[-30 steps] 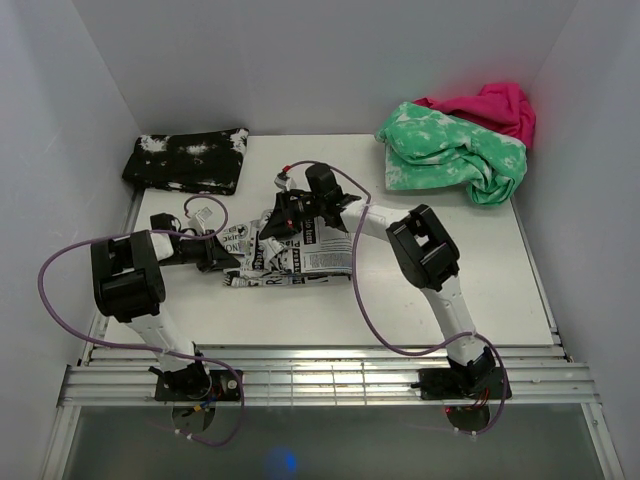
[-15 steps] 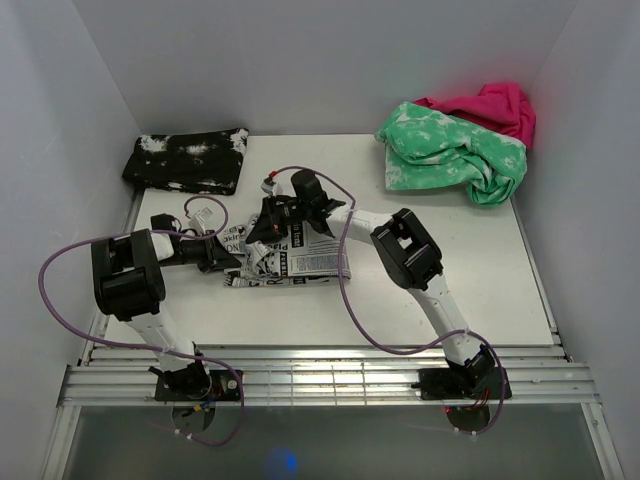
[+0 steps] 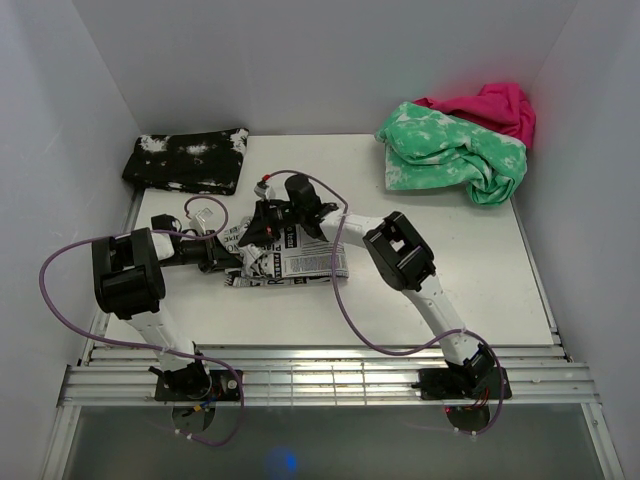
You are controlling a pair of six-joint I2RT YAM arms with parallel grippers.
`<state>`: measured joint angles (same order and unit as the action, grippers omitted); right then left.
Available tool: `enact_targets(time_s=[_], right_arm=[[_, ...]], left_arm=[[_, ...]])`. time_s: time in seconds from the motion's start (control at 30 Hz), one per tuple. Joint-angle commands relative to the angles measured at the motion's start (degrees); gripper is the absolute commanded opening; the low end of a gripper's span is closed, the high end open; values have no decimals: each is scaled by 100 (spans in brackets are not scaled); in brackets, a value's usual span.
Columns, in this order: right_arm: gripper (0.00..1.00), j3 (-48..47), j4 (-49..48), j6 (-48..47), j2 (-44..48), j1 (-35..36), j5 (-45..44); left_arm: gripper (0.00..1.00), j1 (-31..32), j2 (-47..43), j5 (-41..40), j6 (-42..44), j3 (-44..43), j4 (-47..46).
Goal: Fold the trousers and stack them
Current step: Fold the trousers
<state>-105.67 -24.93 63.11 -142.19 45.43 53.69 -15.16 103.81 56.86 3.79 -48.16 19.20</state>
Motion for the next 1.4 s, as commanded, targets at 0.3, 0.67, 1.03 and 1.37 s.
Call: enact_targets(time_s=[0.3, 0.67, 1.03, 1.37], right_arm=[[8, -401, -689, 324, -371, 203, -8], [8, -332, -907, 333, -713, 230, -52], [67, -130, -1734, 799, -582, 177, 10], [88, 64, -2728, 1230, 50, 63, 211]], left_arm=[[0, 74, 174, -158, 69, 44, 57], [40, 57, -201, -420, -27, 114, 136], [98, -303, -1696, -2134, -265, -150, 646], [98, -1121, -2128, -1150, -134, -500, 962]])
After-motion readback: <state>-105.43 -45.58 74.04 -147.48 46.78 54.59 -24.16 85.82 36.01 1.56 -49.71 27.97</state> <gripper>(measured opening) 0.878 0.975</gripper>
